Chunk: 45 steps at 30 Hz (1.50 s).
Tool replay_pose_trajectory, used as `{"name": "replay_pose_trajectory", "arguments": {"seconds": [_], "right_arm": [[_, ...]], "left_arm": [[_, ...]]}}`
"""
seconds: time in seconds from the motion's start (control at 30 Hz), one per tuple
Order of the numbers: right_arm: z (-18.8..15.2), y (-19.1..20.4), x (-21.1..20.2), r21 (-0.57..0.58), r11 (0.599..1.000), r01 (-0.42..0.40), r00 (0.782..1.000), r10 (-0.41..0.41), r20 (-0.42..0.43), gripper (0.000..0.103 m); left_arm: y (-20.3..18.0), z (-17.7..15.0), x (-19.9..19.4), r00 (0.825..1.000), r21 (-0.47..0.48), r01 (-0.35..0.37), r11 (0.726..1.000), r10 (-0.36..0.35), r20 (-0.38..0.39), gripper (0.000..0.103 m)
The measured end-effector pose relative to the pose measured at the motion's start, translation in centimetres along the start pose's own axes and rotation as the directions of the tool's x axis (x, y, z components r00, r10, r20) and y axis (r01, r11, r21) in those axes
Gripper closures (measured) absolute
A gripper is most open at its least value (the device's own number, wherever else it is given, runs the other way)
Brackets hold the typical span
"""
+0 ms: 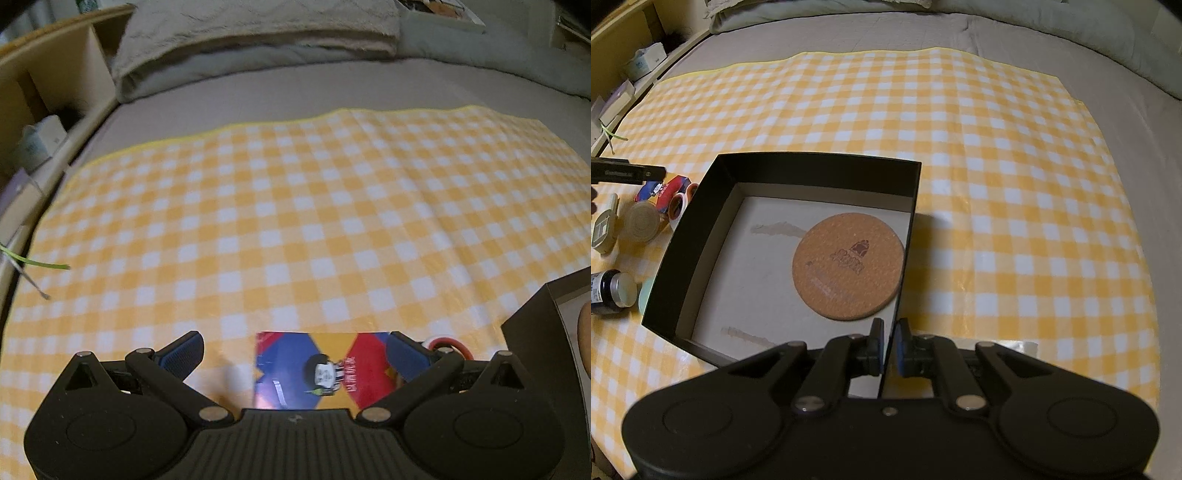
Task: Organize rigid objects
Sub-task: 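Move the left gripper to the card box and grasp it, then carry the card box with the left gripper over the black box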
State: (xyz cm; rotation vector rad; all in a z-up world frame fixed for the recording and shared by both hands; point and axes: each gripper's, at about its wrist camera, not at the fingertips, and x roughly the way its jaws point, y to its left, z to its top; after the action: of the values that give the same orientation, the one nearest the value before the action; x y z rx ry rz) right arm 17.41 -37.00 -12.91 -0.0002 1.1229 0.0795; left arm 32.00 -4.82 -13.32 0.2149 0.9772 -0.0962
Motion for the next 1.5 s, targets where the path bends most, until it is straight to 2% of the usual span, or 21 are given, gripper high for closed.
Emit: {"name": "replay_pose_trajectory", "arguments": {"seconds": [0.2,0.3,0.53,0.77,0.9,1.03,1.13,1.3,1.5], "right_arm": [[-0.1,0.0,0.2,-0.002,1.0,-0.008,1.0,0.008,-0.012,0.096],[0.0,0.0,0.3,-0.003,1.0,-0.009,1.0,0.009,-0.017,0.096],[0.2,0.0,0.4,-0.005,1.0,-0.003,1.0,0.003,-0.02,0.096],[0.2,0.0,0.4,-0.007,1.0,-0.001,1.0,0.001,-0.02,0.096],[0.2,0.0,0.3,-0.009,1.0,-0.001,1.0,0.001,-0.02,0.096],[0.2,0.0,0.3,-0.01,1.0,-0.004,1.0,0.003,-0.02,0.096],[0.2,0.0,0.2,-0.008,1.0,-0.005,1.0,0.004,-0.018,0.096],[0.2,-0.1,0.2,-0.01,1.0,-0.003,1.0,0.003,-0.018,0.096],[0.3,-0.2,0.1,-0.011,1.0,-0.002,1.0,0.002,-0.019,0.096]], "left_arm": [[-1.8,0.0,1.5,0.999,0.053,0.029,0.998,-0.027,-0.041,0.0],[-2.1,-0.3,2.4,0.997,0.082,0.001,0.997,0.005,-0.076,0.0],[0.1,-0.8,3.0,0.991,-0.05,0.062,0.997,-0.067,-0.118,0.0],[0.1,-1.2,2.4,0.995,-0.038,0.028,0.999,-0.031,-0.092,0.0],[-0.9,-1.2,3.3,0.989,-0.006,0.03,1.0,-0.03,-0.142,0.002],[-1.9,-1.2,3.8,0.99,0.023,0.0,1.0,0.003,-0.142,0.009],[-2.0,-0.9,4.0,0.991,0.012,-0.002,1.0,0.004,-0.132,0.014],[-2.4,0.1,4.3,0.991,0.022,0.015,1.0,-0.012,-0.134,0.014],[0.9,0.6,2.4,0.99,-0.063,0.028,0.998,-0.036,-0.133,0.014]]}}
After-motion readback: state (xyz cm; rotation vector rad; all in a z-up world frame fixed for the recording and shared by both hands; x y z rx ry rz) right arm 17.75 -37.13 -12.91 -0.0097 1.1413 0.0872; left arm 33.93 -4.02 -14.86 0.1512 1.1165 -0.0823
